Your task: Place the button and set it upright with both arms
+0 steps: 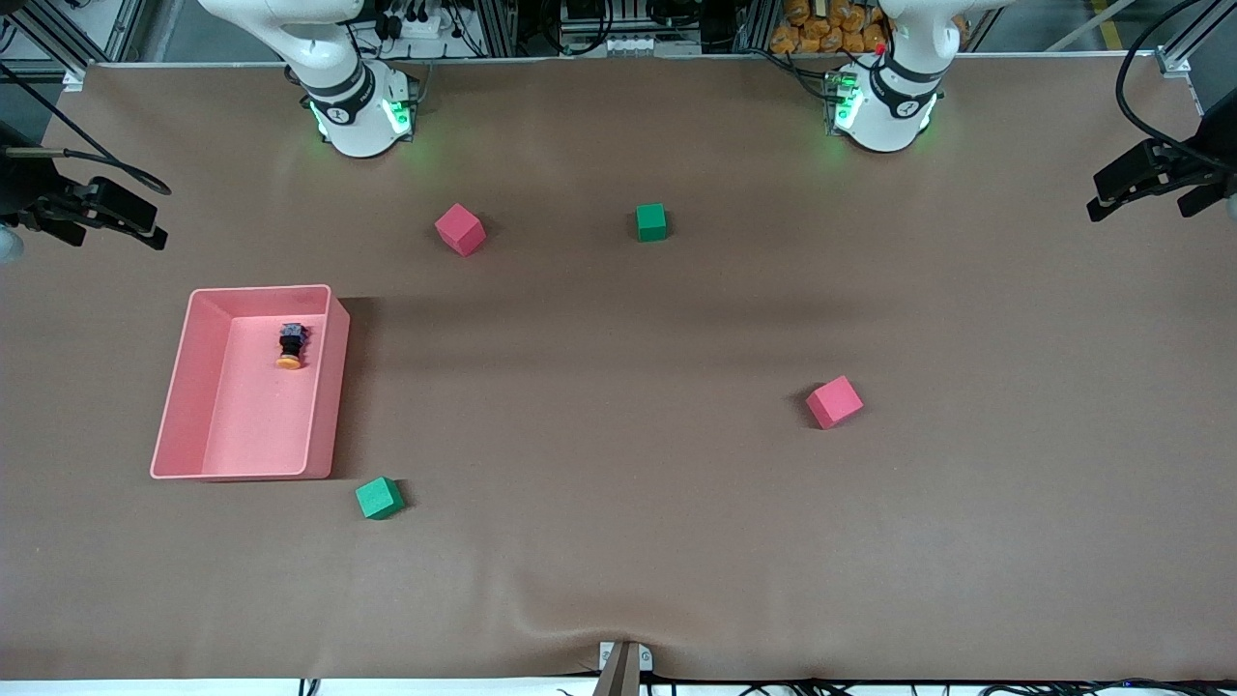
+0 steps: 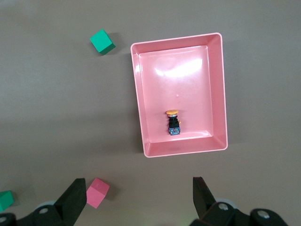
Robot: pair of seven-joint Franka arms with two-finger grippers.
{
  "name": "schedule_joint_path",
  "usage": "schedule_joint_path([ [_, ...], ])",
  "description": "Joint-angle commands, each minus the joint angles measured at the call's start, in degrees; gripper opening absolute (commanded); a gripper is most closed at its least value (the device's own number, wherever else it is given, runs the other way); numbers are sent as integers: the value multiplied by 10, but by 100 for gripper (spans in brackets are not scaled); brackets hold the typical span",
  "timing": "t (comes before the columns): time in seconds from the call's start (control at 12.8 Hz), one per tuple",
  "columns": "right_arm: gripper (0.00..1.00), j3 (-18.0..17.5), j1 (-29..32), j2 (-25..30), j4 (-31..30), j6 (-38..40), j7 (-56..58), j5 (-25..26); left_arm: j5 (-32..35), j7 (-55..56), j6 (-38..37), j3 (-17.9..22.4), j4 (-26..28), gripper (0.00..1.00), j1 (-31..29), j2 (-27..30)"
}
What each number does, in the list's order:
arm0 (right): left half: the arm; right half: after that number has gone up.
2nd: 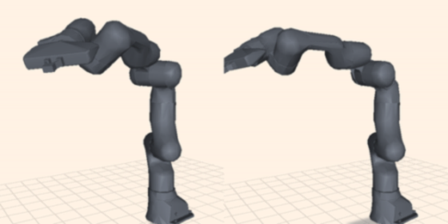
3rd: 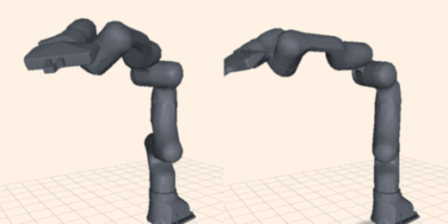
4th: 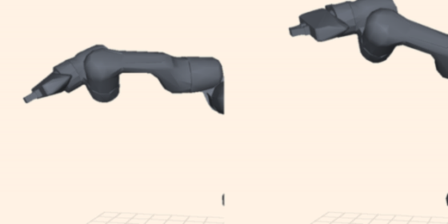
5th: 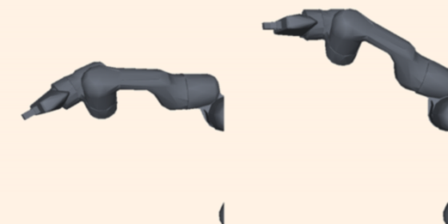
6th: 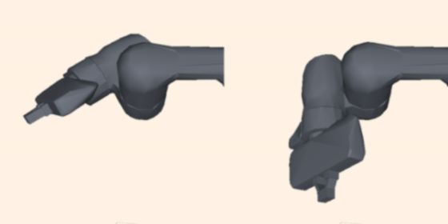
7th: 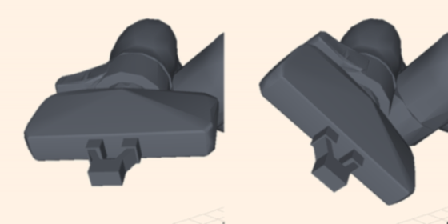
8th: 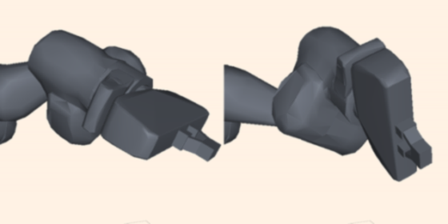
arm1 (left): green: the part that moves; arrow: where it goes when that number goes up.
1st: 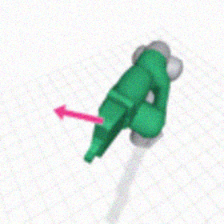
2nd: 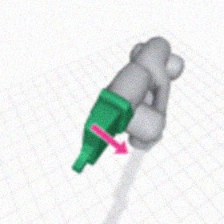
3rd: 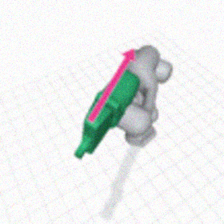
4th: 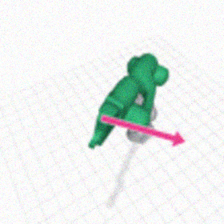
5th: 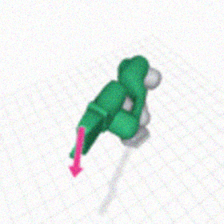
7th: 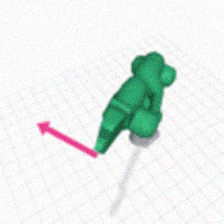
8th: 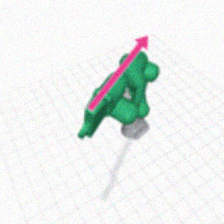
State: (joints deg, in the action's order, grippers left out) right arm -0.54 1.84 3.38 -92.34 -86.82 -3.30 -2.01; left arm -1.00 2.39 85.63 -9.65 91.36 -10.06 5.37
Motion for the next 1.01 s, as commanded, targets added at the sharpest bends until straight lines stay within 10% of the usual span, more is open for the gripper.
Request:
schedule_joint_path([
  [0.0,100,-2,-2,7,-27,-10,-5,15,4,-5,-12,-2,-15,100,0,-9],
  [0.23,100,-1,3,2,-85,-37,25,30,4,3,-23,-5,-13,100,-3,-8],
  [0.94,100,1,78,-97,-366,-475,167,31,22,4,12,43,-15,100,60,-23],
])
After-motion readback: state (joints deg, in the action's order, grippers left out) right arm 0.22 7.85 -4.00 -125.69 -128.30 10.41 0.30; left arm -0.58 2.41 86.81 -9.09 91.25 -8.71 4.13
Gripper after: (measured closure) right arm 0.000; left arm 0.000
